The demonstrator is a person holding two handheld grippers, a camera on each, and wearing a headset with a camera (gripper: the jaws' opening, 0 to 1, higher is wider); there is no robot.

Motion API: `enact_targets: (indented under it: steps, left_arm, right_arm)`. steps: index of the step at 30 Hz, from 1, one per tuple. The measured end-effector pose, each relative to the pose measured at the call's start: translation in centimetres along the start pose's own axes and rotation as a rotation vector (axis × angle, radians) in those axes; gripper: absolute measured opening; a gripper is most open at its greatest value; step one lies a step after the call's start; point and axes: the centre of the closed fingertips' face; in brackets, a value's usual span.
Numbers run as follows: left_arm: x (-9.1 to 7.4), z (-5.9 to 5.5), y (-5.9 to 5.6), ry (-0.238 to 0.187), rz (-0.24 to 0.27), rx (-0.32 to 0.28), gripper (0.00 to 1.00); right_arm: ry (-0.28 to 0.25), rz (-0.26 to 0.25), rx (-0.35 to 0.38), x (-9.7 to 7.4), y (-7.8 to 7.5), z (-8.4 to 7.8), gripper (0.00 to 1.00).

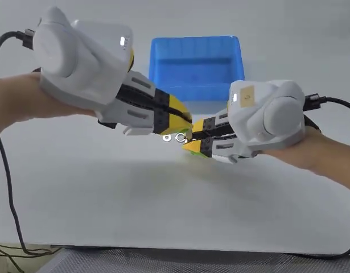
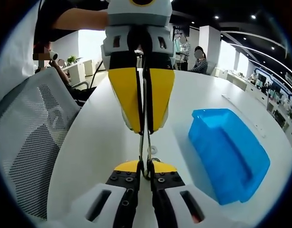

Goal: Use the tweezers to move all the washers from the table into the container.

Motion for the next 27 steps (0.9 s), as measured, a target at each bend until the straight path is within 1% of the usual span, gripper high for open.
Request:
enact_targets:
  steps: [1,2,6,7,9,10,12,13,15,20,21,22,23,25,27]
  left_arm:
    - [0.0,0.0,0.0,-0.007,0.003,-0.009,0.06]
    - [0.0,0.0,0.1,-0.009,0.007,-0.003,0.06]
    - [0.0,0.0,0.1,-0.003,0.008,-0.006,0.07]
    - [-0.1,0.0,0.1,-0.004,0.007,-0.036,0.07]
    - [-0.2,0.0,0.3,-0.002,0.025,-0.043,0.07]
    - [-0.2,-0.1,0.4,-0.002,0.033,-0.045,0.08]
    - [-0.3,-0.4,0.6,0.010,0.049,-0.047,0.13]
    - [-0.4,-0.6,0.7,0.014,0.052,-0.064,0.15]
    - [-0.4,-0.6,0.6,0.005,0.048,-0.071,0.15]
    - [-0.9,-0.2,0.9,-0.013,0.077,-0.063,0.19]
    - [-1.2,0.0,1.0,-0.019,0.090,-0.062,0.21]
    - [-1.3,0.0,1.0,-0.018,0.101,-0.060,0.24]
    - [-1.6,0.0,1.2,-0.013,0.124,-0.055,0.26]
    - [-1.9,0.0,0.9,-0.023,0.125,-0.066,0.28]
    - [-2.3,-0.1,0.8,-0.029,0.141,-0.077,0.31]
  right_arm:
    - [-0.002,0.005,0.002,0.0,0.0,-0.1,0.09]
    - [-0.006,0.002,-0.002,0.0,0.0,-0.1,0.08]
    - [-0.012,-0.002,0.003,0.0,-0.1,-0.1,0.08]
    - [-0.013,-0.001,0.004,0.0,-0.1,-0.1,0.08]
    - [-0.014,-0.006,0.003,0.1,-0.2,-0.1,0.08]
    - [-0.014,-0.008,0.007,0.1,-0.3,-0.1,0.08]
    - [-0.014,-0.011,0.004,0.1,-0.3,-0.1,0.08]
    - [-0.014,-0.012,0.001,0.1,-0.4,-0.1,0.08]
    - [-0.016,-0.010,-0.009,0.0,-0.3,-0.1,0.08]
    - [-0.018,-0.011,-0.008,-0.2,-0.3,0.0,0.08]
    - [-0.021,-0.013,-0.007,-0.3,-0.3,0.1,0.08]
    - [-0.024,-0.015,-0.005,-0.4,-0.3,0.2,0.08]
    - [-0.028,-0.017,-0.002,-0.6,-0.4,0.4,0.08]
    - [-0.034,-0.019,0.004,-0.9,-0.4,0.7,0.08]
    - [-0.037,-0.023,0.007,-1.3,-0.5,1.0,0.08]
Point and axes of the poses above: the centre of the closed fingertips' face, and the gripper's own axes: x roughly forward along the fingers, y roughly to its left, z roughly out of its top, and after that the axes turned 13 degrees about -z, right-handed
